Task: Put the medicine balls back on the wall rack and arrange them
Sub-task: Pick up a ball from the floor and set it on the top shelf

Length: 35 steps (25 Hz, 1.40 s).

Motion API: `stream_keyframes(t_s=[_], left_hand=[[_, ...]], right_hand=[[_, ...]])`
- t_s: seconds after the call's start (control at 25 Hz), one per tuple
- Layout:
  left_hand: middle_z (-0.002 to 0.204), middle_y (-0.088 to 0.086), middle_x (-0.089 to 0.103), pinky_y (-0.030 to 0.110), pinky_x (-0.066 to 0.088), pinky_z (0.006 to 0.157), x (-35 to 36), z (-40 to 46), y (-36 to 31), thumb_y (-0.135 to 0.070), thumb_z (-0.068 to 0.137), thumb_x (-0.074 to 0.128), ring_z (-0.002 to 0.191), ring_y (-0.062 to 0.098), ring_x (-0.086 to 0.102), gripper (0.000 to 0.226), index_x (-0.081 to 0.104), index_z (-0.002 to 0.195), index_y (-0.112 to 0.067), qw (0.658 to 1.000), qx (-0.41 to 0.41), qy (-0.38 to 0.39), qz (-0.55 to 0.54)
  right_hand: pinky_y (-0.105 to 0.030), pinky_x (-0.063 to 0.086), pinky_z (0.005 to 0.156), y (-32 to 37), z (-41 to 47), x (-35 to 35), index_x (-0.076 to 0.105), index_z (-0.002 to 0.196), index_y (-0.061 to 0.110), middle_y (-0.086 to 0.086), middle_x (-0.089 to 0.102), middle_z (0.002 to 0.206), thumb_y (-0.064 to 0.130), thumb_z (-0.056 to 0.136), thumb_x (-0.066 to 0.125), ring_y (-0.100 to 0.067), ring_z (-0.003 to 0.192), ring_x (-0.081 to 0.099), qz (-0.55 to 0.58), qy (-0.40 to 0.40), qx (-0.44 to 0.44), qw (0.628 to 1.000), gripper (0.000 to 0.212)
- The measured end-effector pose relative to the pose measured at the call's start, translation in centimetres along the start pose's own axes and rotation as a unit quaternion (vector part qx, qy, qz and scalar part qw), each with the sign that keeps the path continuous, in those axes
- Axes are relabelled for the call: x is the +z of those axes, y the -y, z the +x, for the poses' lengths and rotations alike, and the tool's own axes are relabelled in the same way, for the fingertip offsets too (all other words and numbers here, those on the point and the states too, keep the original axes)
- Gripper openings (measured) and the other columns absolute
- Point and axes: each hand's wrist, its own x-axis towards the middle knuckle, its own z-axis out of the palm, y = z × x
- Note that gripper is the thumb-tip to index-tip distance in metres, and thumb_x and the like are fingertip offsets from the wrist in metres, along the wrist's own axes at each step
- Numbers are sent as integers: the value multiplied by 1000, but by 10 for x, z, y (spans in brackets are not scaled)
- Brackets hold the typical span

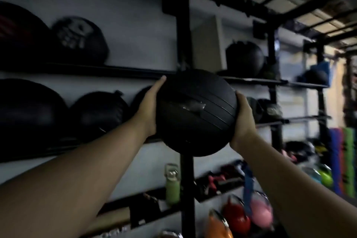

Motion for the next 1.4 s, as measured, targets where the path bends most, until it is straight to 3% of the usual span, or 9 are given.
stream_keyframes(t_s=[0.08,0.2,0.4,0.64,0.88,1.04,1.16,1.24,1.4], left_hand=[[116,12,84,31,65,78,-24,15,-38,-56,104,52,98,27,83,54,80,126,-15,999,37,-22,28],[132,15,78,38,60,95,-58,44,-83,-58,102,54,121,33,74,61,75,138,-13,992,88,-66,65],[137,16,77,51,53,116,-98,113,-129,-60,95,65,129,37,72,63,76,136,-15,968,171,-125,133],[133,16,78,52,54,115,-130,235,-156,-61,92,67,127,37,73,62,77,134,-17,936,265,-167,160],[143,18,73,52,52,118,-171,342,-187,-55,99,63,135,39,68,60,72,142,-14,923,325,-151,143],[138,19,75,56,54,116,-203,395,-199,-46,98,68,130,40,71,53,74,139,-12,904,354,-190,149],[125,24,79,57,60,107,-206,410,-207,-35,93,78,119,42,75,37,82,115,-5,853,447,-219,156],[117,27,80,54,61,104,-209,417,-207,-29,92,80,115,43,76,17,82,90,-12,794,517,-235,218],[99,7,82,33,61,93,-210,431,-216,-30,96,78,101,23,78,18,85,98,-14,704,551,-268,359]], right_hand=[[-52,60,100,-4,22,44,81,121,23,-10,84,113,69,87,60,-34,107,79,24,35,5,999,61],[-48,63,90,-12,63,104,79,124,24,-10,83,117,68,87,59,-34,106,79,51,90,-7,995,60],[-57,60,97,-29,153,176,79,125,25,-10,82,120,68,88,59,-36,110,77,92,141,-20,985,60],[-48,65,81,-45,305,245,82,117,23,-11,84,111,66,91,57,-35,104,80,112,224,-61,966,57],[-43,66,80,-64,424,313,83,112,20,-10,85,108,59,97,53,-31,100,81,152,293,-92,940,51],[-53,62,98,-87,479,349,81,103,11,-15,80,118,42,98,58,-40,116,74,185,278,-122,935,39],[-62,57,100,-74,494,371,78,84,10,-22,79,113,26,93,63,-45,119,70,194,232,-202,931,24],[-56,59,95,-75,502,379,79,84,10,-10,78,94,22,93,62,-41,106,74,184,198,-290,918,23],[-37,57,85,-83,514,385,80,91,14,3,74,85,25,99,61,-16,88,69,83,175,-401,895,24]])
